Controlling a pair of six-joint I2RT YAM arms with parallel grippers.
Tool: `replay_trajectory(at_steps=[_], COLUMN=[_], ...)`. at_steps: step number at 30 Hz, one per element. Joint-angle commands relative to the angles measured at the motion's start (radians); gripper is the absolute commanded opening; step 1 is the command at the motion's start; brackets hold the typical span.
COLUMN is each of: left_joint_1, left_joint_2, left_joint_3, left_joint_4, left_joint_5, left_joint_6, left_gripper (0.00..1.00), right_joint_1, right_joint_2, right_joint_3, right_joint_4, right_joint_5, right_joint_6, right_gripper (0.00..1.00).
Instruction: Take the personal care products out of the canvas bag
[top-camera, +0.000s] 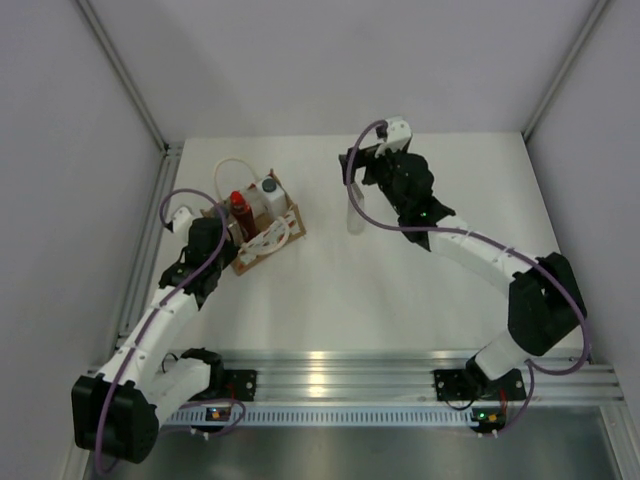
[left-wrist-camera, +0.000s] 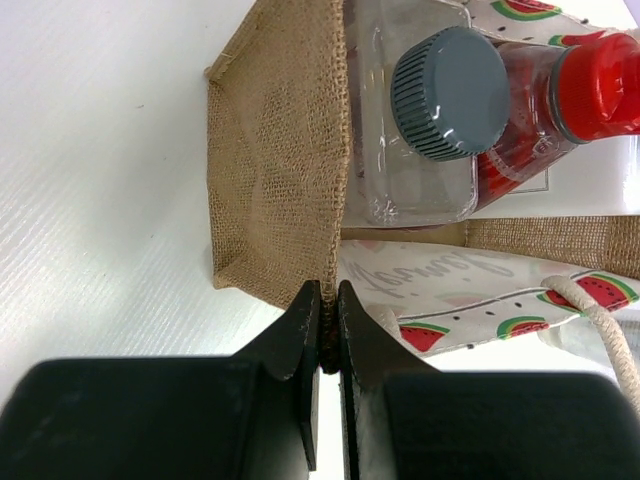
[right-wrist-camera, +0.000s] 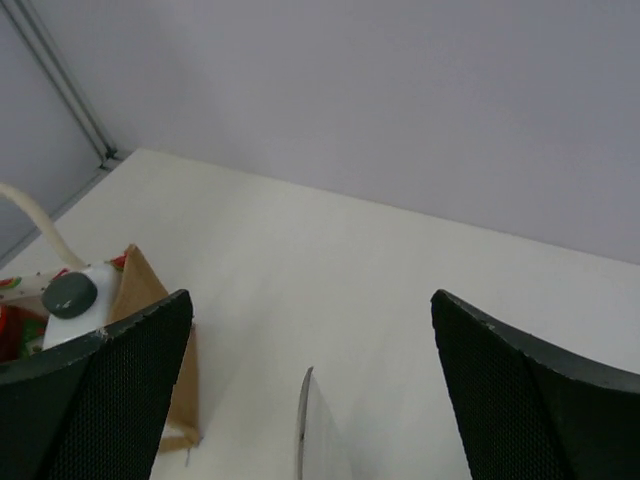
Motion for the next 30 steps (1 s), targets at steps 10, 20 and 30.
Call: replay_trajectory(at_steps=[10,20,30], left_joint_1=[0.002,0.002,0.002], left_joint_2=[0.037,0.084,0.092], left_joint_3=[0.112,0.118,0.113], left_joint_4=[-0.076,-0.076,-0.076], left_joint_5=[0.106,0.173,0.163], left_joint_6=[0.079,0.123,0.125], left_gripper=[0.00,0.00,0.00], right_joint_1=[0.185,0.227,0.248], right_joint_2=[0.314,0.613,0.655], right_joint_3=[0.698,0.971,0.999], right_joint_4=[-0.722,-0.813,-0.811], right_joint_5=[-0.187,-0.265,-0.202], right_joint_6=[0.037,0.013,-0.037], right_gripper=[0.79,0.54,0.52])
